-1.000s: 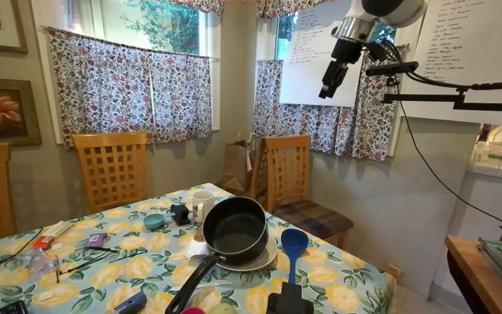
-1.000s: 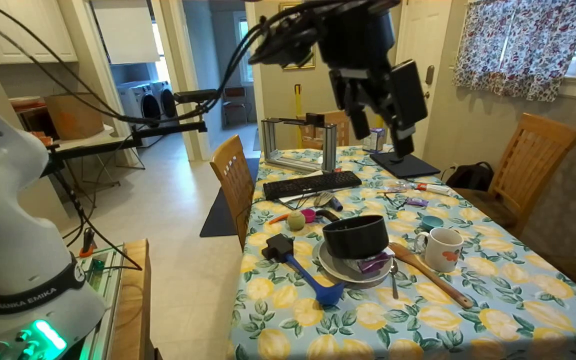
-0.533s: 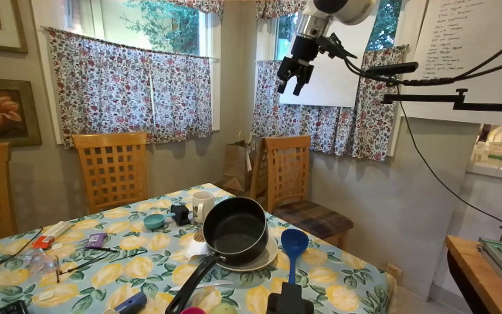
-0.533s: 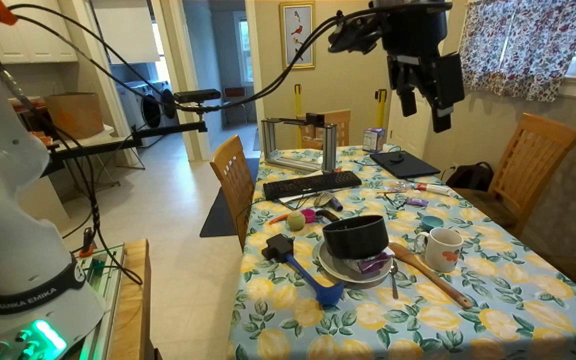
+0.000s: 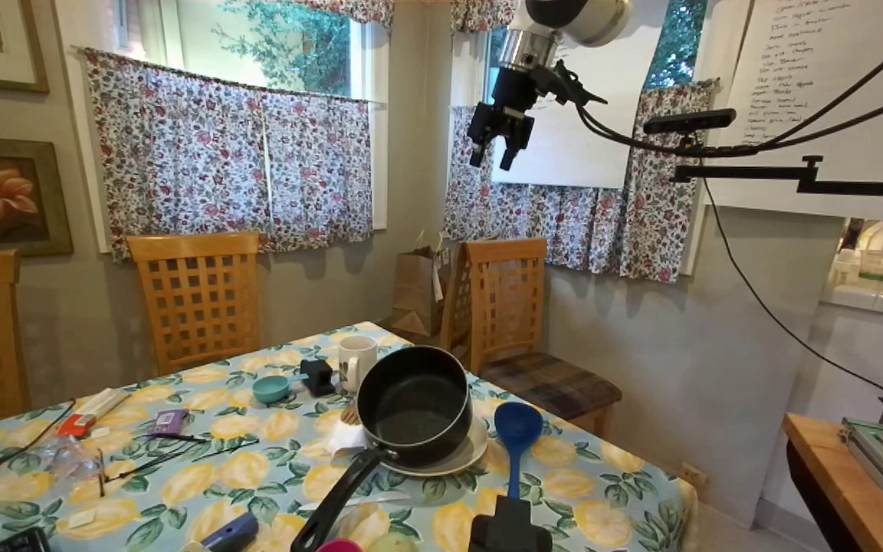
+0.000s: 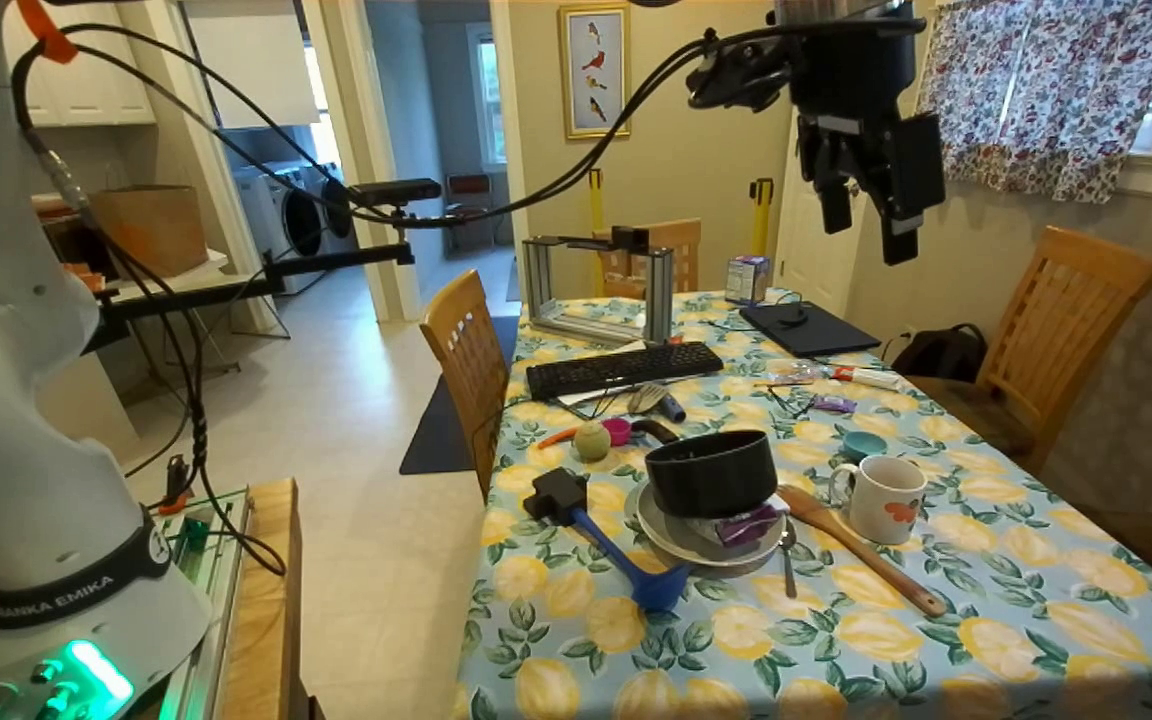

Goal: Move the white mug to the left

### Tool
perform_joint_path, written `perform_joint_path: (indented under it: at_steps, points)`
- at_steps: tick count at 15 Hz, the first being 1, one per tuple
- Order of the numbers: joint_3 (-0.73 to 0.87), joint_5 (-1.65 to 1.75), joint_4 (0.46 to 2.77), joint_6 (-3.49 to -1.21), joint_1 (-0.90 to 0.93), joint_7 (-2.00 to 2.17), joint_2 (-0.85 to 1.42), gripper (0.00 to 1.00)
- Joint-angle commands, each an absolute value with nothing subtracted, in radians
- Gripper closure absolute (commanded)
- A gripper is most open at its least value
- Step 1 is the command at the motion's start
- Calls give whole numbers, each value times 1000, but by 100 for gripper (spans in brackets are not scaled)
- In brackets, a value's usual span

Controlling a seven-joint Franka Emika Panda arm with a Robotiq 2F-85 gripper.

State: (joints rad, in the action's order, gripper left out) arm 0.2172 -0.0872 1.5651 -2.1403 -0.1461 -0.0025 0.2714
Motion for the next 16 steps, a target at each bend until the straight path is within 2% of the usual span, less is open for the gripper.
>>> perform_joint_path:
  at_steps: [1,9,16]
  points:
    - [189,-131,1519,-2113,-176,47,306,0]
    - [207,-113,1131,-2067,-160,503,637,0]
    - [196,-76,833,-1852,-128,628,896,0]
